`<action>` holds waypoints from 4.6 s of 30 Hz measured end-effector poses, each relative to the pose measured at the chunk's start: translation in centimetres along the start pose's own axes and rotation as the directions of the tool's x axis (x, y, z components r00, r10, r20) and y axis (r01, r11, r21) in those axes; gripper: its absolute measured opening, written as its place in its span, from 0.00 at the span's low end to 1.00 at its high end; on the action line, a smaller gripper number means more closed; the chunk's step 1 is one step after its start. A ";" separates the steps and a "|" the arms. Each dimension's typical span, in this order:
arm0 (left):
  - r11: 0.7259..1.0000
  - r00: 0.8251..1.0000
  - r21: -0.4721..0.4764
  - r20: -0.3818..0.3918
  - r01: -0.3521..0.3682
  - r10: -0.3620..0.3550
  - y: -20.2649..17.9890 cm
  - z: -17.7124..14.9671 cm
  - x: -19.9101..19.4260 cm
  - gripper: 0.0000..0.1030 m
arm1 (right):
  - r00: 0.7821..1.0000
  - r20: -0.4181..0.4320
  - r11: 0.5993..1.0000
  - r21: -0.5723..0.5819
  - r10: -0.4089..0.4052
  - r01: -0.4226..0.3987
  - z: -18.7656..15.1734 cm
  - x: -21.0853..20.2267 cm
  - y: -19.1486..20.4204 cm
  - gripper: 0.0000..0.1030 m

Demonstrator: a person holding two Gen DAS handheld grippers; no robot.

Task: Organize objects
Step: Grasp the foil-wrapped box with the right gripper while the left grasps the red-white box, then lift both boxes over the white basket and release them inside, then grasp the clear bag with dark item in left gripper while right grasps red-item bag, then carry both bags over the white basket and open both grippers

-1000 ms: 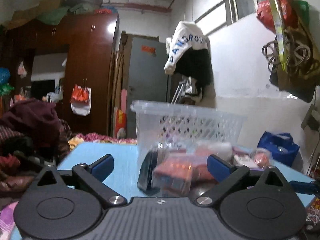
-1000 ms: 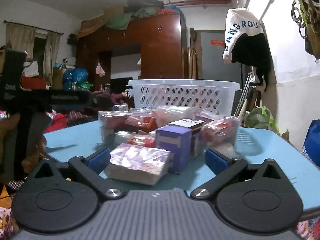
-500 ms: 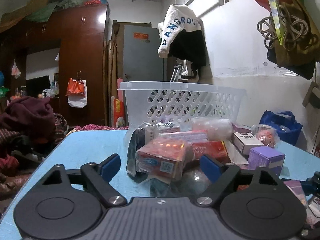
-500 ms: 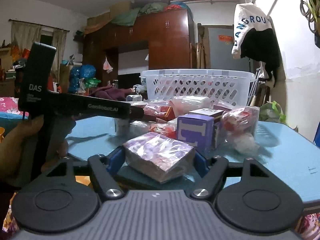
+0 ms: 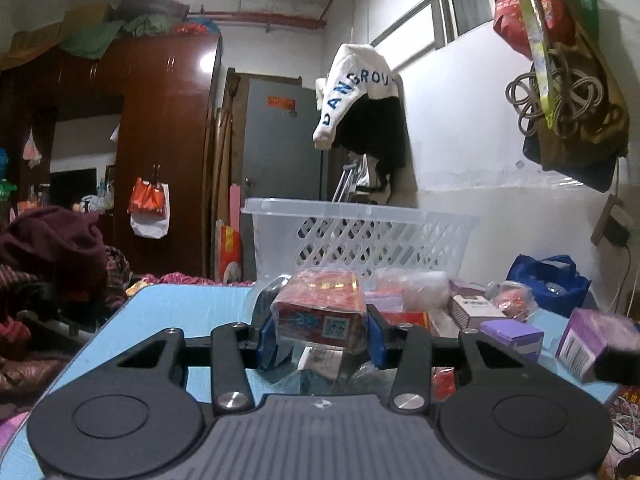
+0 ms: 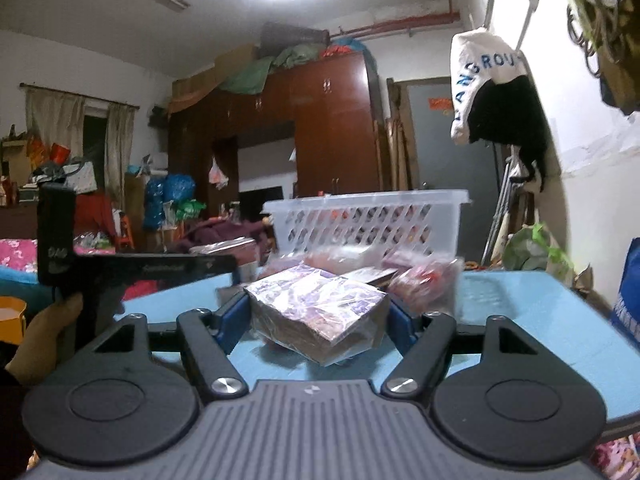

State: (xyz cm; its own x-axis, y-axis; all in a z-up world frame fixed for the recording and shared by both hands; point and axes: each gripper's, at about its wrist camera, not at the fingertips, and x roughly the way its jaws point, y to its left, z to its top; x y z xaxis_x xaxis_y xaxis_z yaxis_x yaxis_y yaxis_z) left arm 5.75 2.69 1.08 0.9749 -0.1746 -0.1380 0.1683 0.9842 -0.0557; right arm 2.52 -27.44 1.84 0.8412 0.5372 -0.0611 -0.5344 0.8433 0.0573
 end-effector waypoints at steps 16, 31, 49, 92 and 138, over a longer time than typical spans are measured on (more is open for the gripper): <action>0.997 0.993 -0.026 0.102 0.069 -0.066 0.0 6.4 1.1 0.47 | 0.995 0.089 0.999 0.000 -0.035 0.035 7.2 4.1 -2.8 0.71; 0.998 0.992 -0.058 -0.127 -0.007 0.000 0.8 13.6 15.7 0.59 | 0.987 -0.134 0.993 -0.098 -0.084 0.071 11.9 20.2 -5.8 0.74; 0.993 0.997 -0.122 -0.081 0.009 -0.019 4.8 5.9 4.1 0.89 | 0.984 -0.175 1.000 0.010 -0.004 0.006 2.8 5.2 -6.7 0.96; 0.999 0.957 -0.051 -0.291 0.007 -0.022 4.2 3.4 8.5 0.89 | 0.974 -0.220 0.996 0.087 0.053 -0.035 2.1 6.9 -7.6 0.57; 0.981 0.994 -0.164 -0.020 0.107 -0.112 0.6 15.9 14.7 0.47 | 0.996 -0.065 0.982 -0.182 -0.065 0.052 13.4 18.0 -5.4 0.47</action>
State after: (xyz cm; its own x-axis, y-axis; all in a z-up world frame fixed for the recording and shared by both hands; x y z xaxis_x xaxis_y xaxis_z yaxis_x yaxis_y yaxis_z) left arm 22.46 1.18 14.78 0.9469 -0.2841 -0.1508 0.2456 0.9413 -0.2315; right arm 21.64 -22.51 13.80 0.8670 0.4812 -0.1292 -0.4959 0.8588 -0.1287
